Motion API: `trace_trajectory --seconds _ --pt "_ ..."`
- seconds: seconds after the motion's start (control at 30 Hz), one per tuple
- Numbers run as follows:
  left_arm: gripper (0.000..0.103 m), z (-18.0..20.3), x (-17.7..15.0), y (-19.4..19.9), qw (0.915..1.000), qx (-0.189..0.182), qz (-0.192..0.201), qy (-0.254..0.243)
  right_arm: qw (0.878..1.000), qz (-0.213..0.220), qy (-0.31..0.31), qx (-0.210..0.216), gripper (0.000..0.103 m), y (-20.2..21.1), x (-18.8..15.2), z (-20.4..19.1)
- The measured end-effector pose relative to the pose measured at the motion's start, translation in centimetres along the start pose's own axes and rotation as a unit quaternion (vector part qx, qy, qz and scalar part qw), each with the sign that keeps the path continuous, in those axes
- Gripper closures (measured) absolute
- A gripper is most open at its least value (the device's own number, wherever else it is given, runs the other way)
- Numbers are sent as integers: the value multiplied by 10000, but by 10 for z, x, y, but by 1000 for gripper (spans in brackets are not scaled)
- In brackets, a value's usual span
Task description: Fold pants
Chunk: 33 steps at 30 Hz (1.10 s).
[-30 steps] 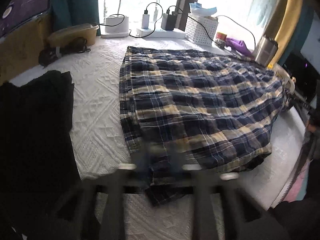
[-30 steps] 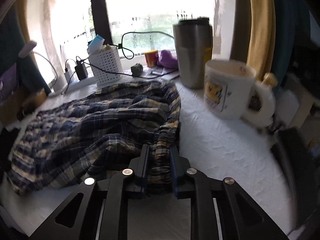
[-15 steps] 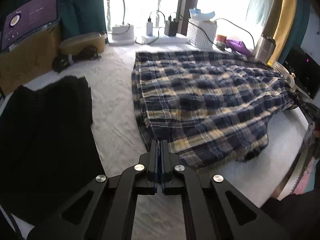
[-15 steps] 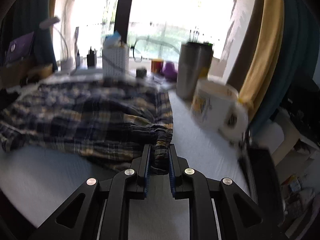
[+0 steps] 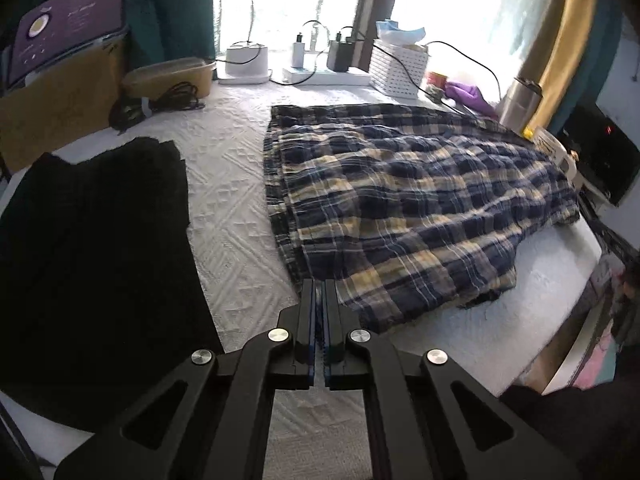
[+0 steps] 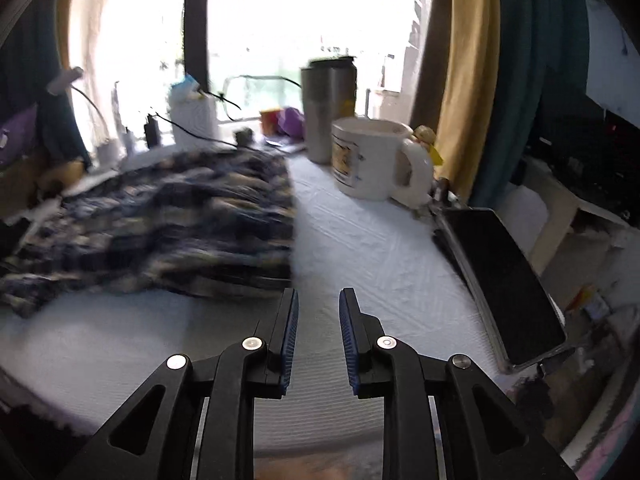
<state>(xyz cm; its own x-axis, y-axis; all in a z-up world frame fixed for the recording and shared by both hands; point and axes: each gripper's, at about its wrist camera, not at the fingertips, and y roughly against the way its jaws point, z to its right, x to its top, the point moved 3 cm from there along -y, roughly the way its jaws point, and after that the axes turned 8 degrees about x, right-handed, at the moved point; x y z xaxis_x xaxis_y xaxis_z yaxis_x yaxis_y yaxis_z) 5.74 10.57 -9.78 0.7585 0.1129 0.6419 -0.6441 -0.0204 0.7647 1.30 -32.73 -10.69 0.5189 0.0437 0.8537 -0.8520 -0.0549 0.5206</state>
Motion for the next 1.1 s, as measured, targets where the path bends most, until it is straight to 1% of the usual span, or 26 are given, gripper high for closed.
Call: trace_trajectory --seconds 0.03,0.07,0.1,0.13,0.17,0.2,0.33,0.4,0.43,0.47,0.5,0.57,0.67,0.8,0.93,1.0,1.03,1.07,1.1 --pt "101 0 1 -1 10000 -31 4 22 10000 25 7 39 68 2 1 -7" --pt "99 2 1 -2 10000 -71 30 7 9999 30 14 155 49 2 3 -17" --pt "87 5 1 -1 10000 -79 59 -12 9996 45 12 281 27 1 4 -26" --pt "66 7 1 -1 9999 -95 99 -29 9989 70 33 462 22 1 5 -39" --pt "59 8 1 0 9998 -115 137 -35 9975 107 88 692 22 0 7 -55" --pt "55 9 2 1 9997 -143 195 -35 9964 93 100 842 22 -2 7 -68" --pt "55 7 1 2 9993 -284 247 25 9887 -115 82 1492 22 -19 5 -121" --pt "55 5 -2 2 9991 -334 256 36 9821 -314 141 1852 22 -30 -1 -154" --pt "55 4 -3 3 9990 -351 266 39 9797 -366 174 1965 22 -31 -6 -164" --pt "55 2 -5 3 9990 -363 275 46 9751 -454 202 2162 24 -36 -9 -179" --pt "55 0 -6 3 9989 -374 280 56 9722 -514 215 2274 30 -36 -11 -187" --pt "55 -4 -8 4 9986 -426 297 110 9651 -652 200 2529 37 -40 -14 -206" --pt "55 -7 -11 2 9983 -489 291 145 9539 -876 62 2871 40 -51 -16 -233" --pt "55 -9 -13 -1 9976 -613 277 173 9509 -1050 100 2908 41 -60 -18 -256" --pt "55 -8 -15 -7 9970 -699 271 198 9547 -1185 156 2724 41 -71 -17 -268" --pt "55 -8 -15 -15 9971 -696 210 236 9567 -1241 297 2615 57 -76 -21 -275" --pt "55 -7 -16 -18 9969 -718 171 256 9593 -1169 349 2545 63 -76 -21 -275" --pt "55 -5 -16 -21 9967 -743 193 250 9588 -1171 392 2558 82 -76 -23 -279" --pt "60 -4 -15 -20 9966 -753 247 214 9579 -1176 402 2588 92 -76 -24 -278"
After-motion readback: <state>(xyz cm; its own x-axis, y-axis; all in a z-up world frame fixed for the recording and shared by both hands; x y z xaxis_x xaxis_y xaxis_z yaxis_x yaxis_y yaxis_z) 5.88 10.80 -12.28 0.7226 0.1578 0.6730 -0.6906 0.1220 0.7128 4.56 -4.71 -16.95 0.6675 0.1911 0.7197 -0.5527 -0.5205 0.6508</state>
